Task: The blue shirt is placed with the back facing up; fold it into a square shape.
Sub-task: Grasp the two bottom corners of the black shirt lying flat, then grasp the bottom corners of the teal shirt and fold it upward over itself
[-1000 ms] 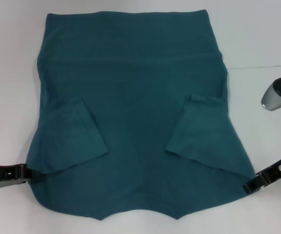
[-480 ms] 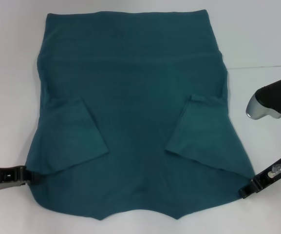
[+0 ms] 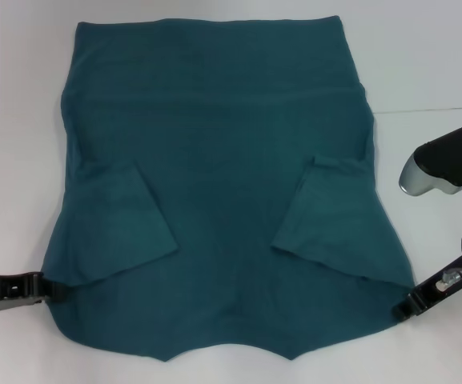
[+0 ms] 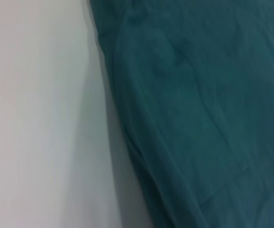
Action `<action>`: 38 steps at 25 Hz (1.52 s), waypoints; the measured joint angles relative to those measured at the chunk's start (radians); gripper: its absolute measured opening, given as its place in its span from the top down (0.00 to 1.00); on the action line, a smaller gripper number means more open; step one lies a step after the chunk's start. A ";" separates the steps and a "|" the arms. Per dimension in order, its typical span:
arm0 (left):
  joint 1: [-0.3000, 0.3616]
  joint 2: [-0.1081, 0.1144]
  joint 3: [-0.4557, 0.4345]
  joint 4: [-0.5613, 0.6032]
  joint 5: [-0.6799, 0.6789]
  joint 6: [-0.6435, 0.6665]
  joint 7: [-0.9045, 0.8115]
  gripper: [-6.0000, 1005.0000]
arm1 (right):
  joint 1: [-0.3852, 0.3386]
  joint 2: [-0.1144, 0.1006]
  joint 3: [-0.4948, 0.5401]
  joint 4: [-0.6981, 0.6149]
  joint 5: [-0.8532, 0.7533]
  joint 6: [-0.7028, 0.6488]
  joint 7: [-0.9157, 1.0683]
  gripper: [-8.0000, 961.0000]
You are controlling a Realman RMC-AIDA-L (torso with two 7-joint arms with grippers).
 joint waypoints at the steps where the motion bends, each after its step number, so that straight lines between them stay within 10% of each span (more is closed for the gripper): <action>1: 0.000 0.000 -0.001 0.000 0.000 0.000 0.000 0.98 | 0.000 -0.001 0.002 0.000 0.002 0.001 -0.001 0.44; 18: 0.003 0.010 -0.016 0.000 0.006 0.067 0.010 0.98 | 0.015 -0.006 0.032 -0.014 0.018 -0.041 -0.072 0.90; 27: 0.015 0.034 -0.087 0.044 0.085 0.325 0.000 0.98 | 0.046 -0.005 0.041 -0.050 0.036 -0.277 -0.215 0.92; 38: 0.074 0.010 -0.076 0.070 0.264 0.551 0.002 0.97 | 0.035 -0.007 0.038 -0.064 0.145 -0.499 -0.323 0.92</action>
